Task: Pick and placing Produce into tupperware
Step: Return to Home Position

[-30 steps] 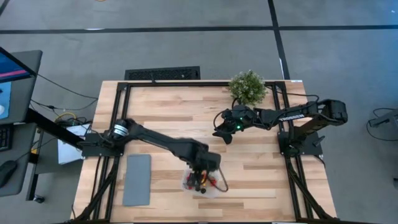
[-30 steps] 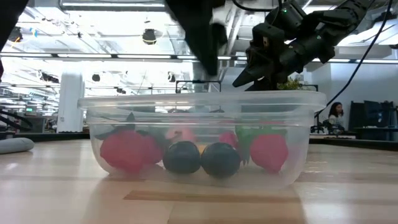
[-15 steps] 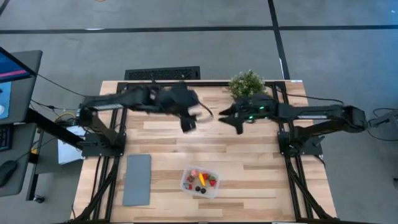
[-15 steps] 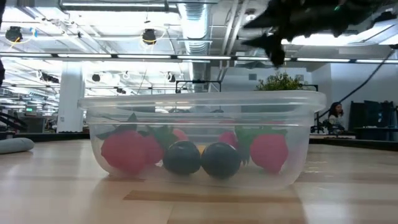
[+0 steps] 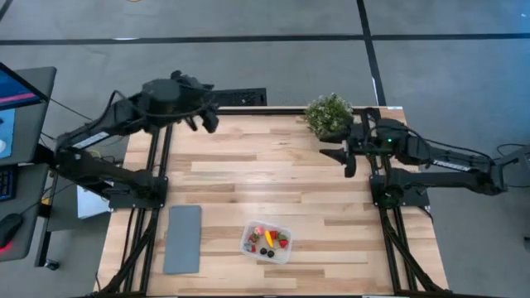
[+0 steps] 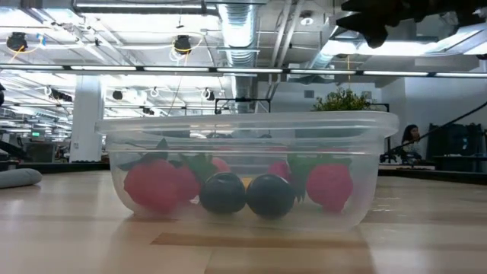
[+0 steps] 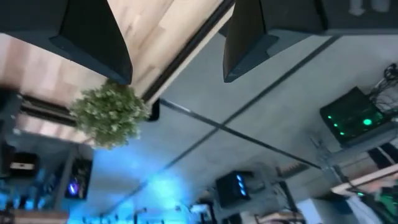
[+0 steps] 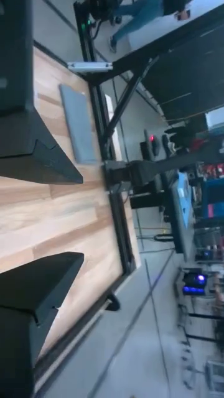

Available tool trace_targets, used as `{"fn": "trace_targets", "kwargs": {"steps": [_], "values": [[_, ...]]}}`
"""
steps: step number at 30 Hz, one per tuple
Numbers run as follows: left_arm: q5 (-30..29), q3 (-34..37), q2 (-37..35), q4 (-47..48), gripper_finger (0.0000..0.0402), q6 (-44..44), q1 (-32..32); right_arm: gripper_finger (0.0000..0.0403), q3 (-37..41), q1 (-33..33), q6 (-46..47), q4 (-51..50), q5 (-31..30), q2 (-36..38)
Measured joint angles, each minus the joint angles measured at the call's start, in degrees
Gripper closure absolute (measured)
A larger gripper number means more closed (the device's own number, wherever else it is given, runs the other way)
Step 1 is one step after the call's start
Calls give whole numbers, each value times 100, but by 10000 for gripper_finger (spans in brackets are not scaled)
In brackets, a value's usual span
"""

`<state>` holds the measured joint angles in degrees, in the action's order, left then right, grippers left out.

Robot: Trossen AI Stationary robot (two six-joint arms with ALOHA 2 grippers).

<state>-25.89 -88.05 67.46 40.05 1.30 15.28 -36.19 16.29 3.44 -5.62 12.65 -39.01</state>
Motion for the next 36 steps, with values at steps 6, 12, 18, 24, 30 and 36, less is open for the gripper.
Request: {"fn": "trace_targets", "kwargs": {"steps": [6,12,18,24,30,36], "values": [[-1,2192,-1263,-1626,157,52,304,191,853,122,-28,1386,57,211],[3,4289,-2346,-3273,157,141,448,191,2000,74,360,3022,80,340],[-37,5925,-3119,-4343,157,541,750,191,2945,18,611,4185,95,472],[-16,6982,-3633,-4475,157,1115,1056,191,3583,24,711,5168,83,459],[-2,7701,-3989,-5083,157,1297,1160,191,3583,25,716,5065,78,459],[-1,8117,-4190,-5405,157,1475,1206,191,3583,25,818,4890,78,457]]}}
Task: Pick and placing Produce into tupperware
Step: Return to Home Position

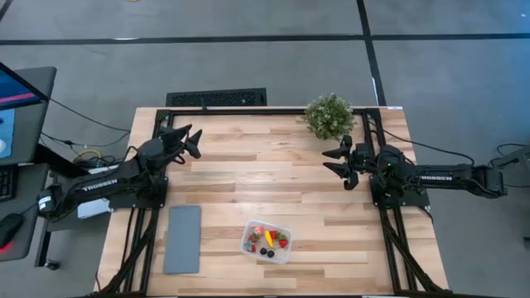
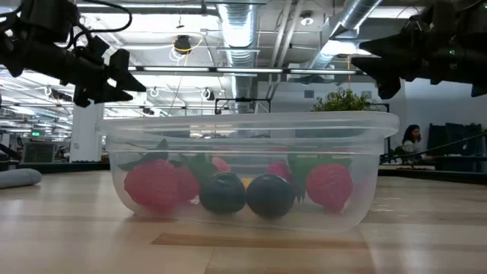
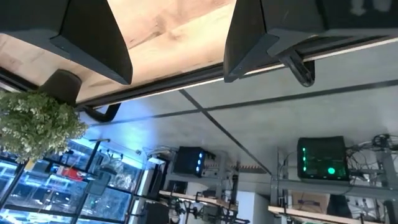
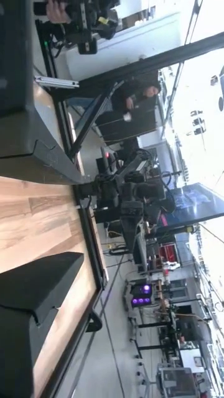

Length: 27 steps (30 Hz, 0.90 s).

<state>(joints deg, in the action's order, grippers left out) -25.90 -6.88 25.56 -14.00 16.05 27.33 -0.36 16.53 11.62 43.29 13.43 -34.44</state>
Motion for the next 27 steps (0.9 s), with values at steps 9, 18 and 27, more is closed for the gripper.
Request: {"fn": "trace_targets", "kwargs": {"steps": [9,18,27], "values": [[-16,411,-14,-67,157,219,0,191,0,7,-114,-99,-2,-4],[-409,626,-13,-468,157,192,0,191,2,11,-21,-87,-7,7],[-651,630,-152,-462,157,-45,0,191,2,156,114,-231,-13,141]]}}
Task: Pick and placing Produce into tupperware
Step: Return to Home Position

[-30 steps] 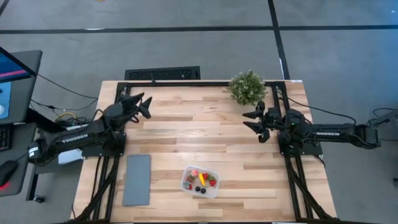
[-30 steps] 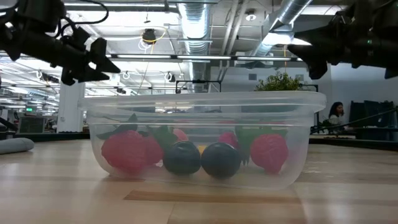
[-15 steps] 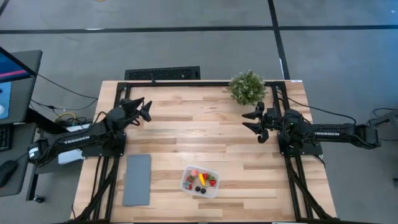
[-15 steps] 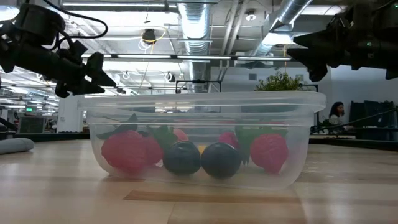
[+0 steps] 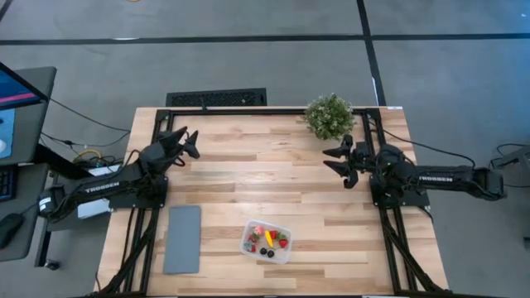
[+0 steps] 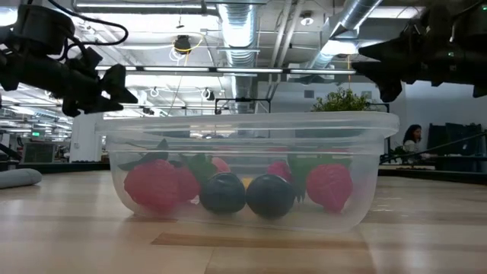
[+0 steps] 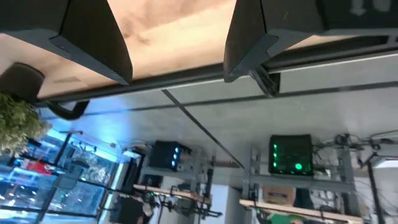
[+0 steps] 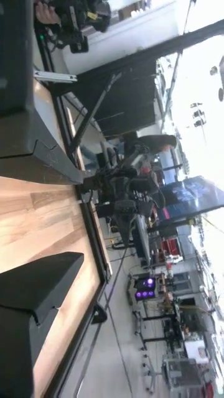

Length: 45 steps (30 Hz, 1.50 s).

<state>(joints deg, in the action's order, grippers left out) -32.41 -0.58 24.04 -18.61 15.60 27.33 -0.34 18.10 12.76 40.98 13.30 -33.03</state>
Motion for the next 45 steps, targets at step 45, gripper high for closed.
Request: {"fn": "trace_targets", "kwargs": {"steps": [45], "values": [[-991,-74,-1995,1634,157,-178,0,191,4,643,-420,-3657,-118,3295]]}}
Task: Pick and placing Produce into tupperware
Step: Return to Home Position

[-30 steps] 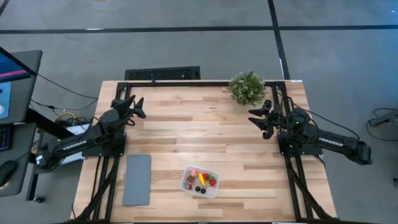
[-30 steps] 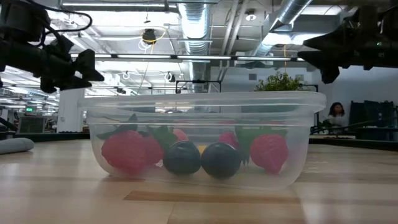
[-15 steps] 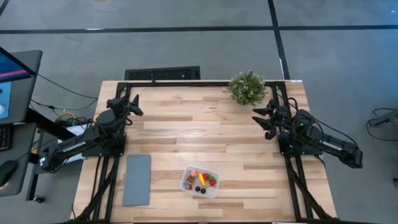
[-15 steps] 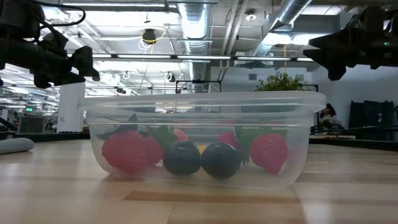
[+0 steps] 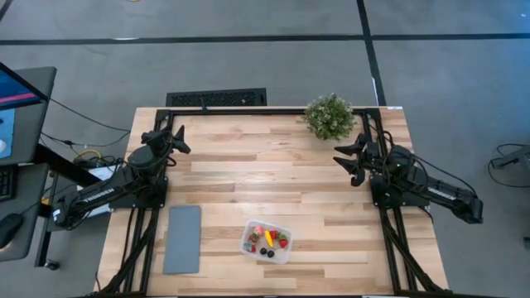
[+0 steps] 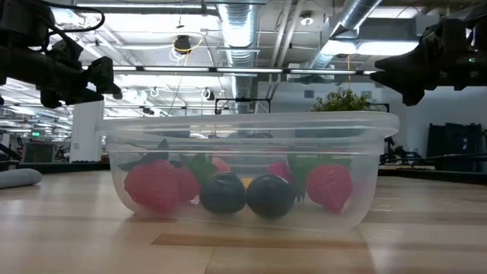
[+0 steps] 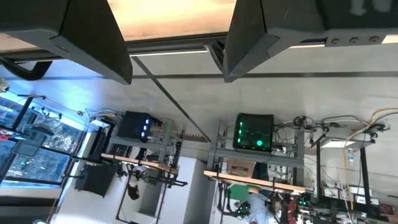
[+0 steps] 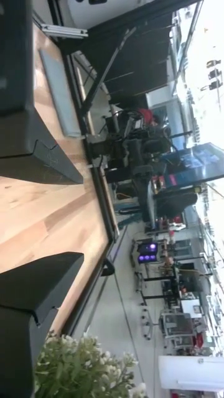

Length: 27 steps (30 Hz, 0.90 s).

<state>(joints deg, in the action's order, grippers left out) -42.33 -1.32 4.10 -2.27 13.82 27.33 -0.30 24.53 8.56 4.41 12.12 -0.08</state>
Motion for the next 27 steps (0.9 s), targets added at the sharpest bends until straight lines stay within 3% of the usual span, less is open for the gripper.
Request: {"fn": "trace_targets", "kwargs": {"steps": [27], "values": [[7,-2,0,3,157,4,0,191,0,1,2,-169,0,0]]}}
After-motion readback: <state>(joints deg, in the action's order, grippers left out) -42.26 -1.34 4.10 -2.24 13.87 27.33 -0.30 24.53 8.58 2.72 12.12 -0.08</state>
